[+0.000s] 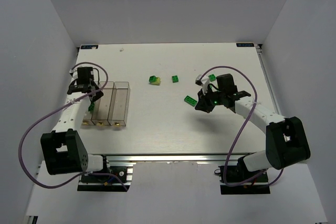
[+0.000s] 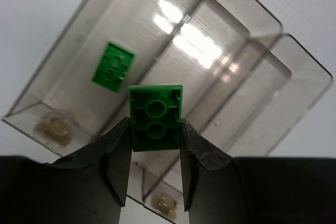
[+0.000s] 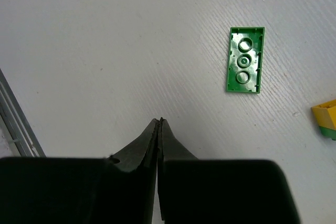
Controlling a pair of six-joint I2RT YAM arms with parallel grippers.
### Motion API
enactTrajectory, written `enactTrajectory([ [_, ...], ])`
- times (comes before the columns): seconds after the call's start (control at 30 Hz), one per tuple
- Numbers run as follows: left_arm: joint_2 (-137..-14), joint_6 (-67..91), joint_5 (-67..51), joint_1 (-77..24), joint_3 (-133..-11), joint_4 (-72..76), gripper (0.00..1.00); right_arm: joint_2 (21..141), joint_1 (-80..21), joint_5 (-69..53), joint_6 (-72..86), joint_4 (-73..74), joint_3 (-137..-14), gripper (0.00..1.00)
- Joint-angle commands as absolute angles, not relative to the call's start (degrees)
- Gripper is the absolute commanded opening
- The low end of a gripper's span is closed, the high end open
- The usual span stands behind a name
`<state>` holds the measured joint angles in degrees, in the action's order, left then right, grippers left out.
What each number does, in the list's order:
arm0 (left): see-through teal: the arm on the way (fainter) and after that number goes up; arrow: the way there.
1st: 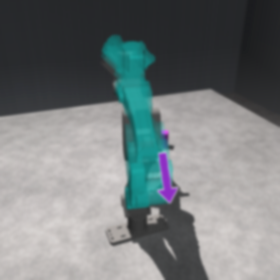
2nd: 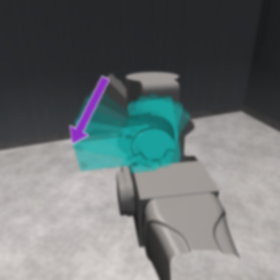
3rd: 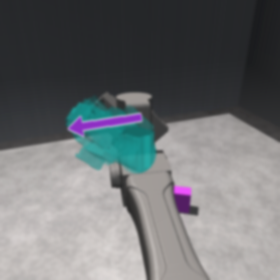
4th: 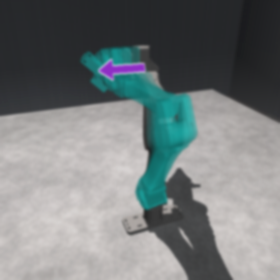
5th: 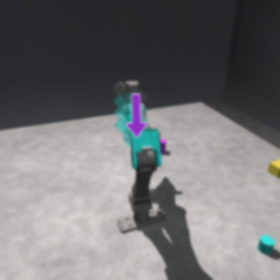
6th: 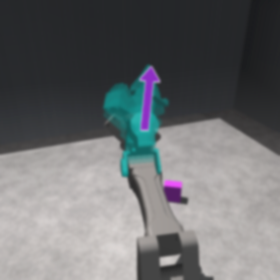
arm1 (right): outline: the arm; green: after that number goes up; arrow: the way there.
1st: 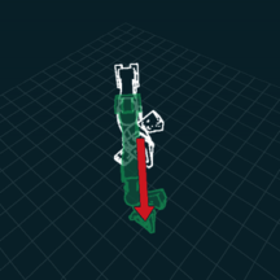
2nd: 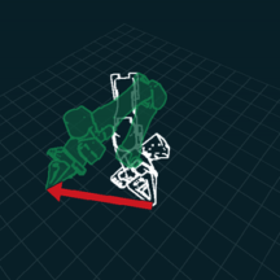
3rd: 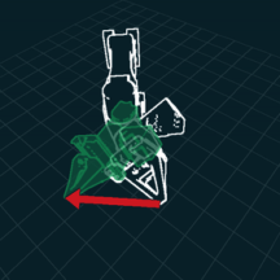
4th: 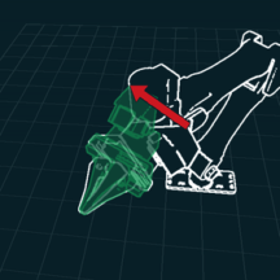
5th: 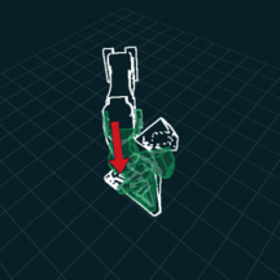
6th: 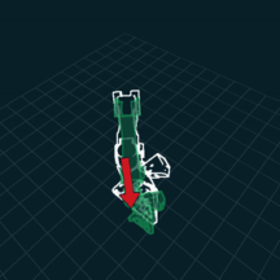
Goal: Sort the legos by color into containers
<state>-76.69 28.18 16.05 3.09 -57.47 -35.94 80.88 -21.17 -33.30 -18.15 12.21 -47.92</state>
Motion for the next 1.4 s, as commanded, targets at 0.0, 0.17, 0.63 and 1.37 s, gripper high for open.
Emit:
enactTrajectory([
  [0.0,-76.5,24.3,16.7,7.9,-57.6,-32.7,0.00,80.8,-21.5,-34.5,-18.4,11.3,-50.1,0.05],
  [0.17,-78.4,24.0,19.7,11.7,-57.4,-32.1,0.00,80.7,-21.5,-34.1,-18.5,11.5,-50.0,0.09],
  [0.63,-81.6,26.3,20.7,13.5,-55.3,-30.1,0.40,79.9,-21.5,-32.7,-18.9,12.1,-49.0,0.25],
  [1.37,-66.6,34.4,-10.7,10.5,-50.6,-21.8,0.17,79.9,-21.4,-24.2,-25.6,11.6,-52.8,0.89],
])
